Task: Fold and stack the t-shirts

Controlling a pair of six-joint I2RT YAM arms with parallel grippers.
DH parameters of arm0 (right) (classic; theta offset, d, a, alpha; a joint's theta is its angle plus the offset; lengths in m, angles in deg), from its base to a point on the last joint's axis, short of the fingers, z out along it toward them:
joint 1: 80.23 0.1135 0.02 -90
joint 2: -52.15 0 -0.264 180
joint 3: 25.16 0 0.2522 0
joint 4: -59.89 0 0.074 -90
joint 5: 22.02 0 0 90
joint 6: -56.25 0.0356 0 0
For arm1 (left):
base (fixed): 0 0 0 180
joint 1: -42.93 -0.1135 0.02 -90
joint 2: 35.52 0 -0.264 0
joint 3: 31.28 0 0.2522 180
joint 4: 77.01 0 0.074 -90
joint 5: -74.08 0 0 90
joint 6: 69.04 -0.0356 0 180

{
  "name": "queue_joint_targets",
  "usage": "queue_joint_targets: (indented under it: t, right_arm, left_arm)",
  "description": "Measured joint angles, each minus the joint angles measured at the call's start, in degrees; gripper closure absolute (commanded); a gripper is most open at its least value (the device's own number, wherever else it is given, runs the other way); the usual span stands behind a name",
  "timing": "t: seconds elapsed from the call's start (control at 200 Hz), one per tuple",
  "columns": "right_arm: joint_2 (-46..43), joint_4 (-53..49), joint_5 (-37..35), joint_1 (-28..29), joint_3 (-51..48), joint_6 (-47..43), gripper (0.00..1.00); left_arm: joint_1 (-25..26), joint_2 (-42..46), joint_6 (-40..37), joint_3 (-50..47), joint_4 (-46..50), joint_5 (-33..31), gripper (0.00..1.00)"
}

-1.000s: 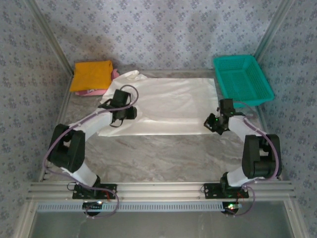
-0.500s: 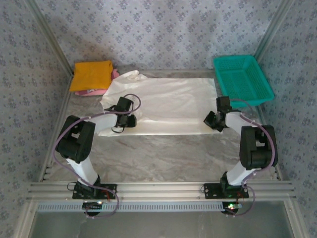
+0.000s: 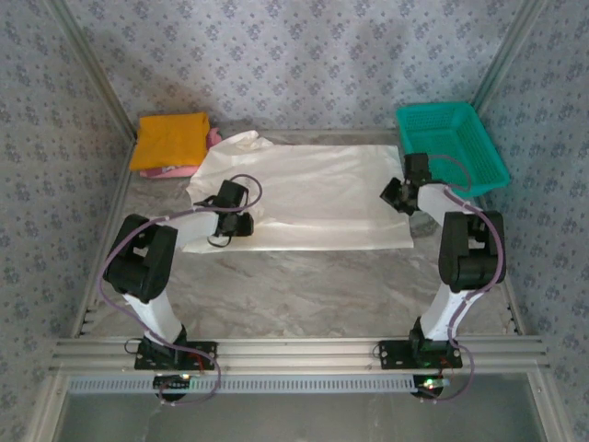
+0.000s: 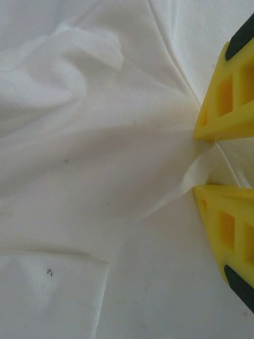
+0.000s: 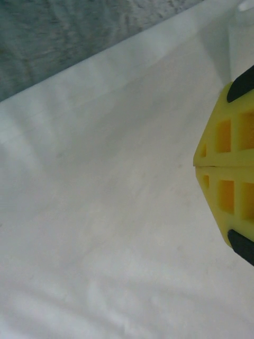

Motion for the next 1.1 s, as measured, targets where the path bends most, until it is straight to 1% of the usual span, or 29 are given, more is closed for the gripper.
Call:
queue_joint_targets:
  t: [0.115,0.265,0.31,0.355,0.38,0.52,0.67,0.914,1.099]
  right_arm:
    - [-4.8,-1.8,-1.6,0.5,-1.3,-0.2,1.0]
    - [-13.8,-3.3,-3.2,1.5,-10.3,0.6,1.0]
    - [-15.3,-4.2,-3.8,1.7,-12.7,0.9,1.0]
    - [-16.0,-4.9,-4.3,1.7,-14.8,1.1,1.0]
    - [-16.2,-5.4,-4.7,1.7,-15.8,1.1,1.0]
    - [-15.6,-7.1,-6.1,1.5,-18.3,1.4,1.0]
    - [-12.9,-5.4,-6.6,0.9,-18.1,1.4,1.0]
    - [-5.2,-2.8,-6.8,0.7,-13.2,1.2,1.0]
    - [-2.1,-0.8,-6.8,0.7,-10.8,0.9,1.0]
  left_arm:
    - [0.0,0.2,0.0,-0.3,-0.3,0.0,0.72]
    - [0.0,0.2,0.0,-0.4,-0.4,0.0,0.74]
    - [0.0,0.2,0.0,-0.4,-0.4,0.0,0.77]
    - [0.0,0.2,-0.1,-0.4,-0.4,0.0,0.85]
    - [0.0,0.2,0.1,-0.5,-0.6,0.0,0.87]
    - [-0.2,0.3,0.0,-1.4,-2.3,0.3,0.87]
    - [-0.7,0.8,0.3,-2.7,-4.1,0.9,0.87]
    - [-1.4,1.1,0.2,-3.8,-6.0,1.4,0.87]
    - [-1.6,1.1,0.2,-3.8,-6.2,1.4,0.86]
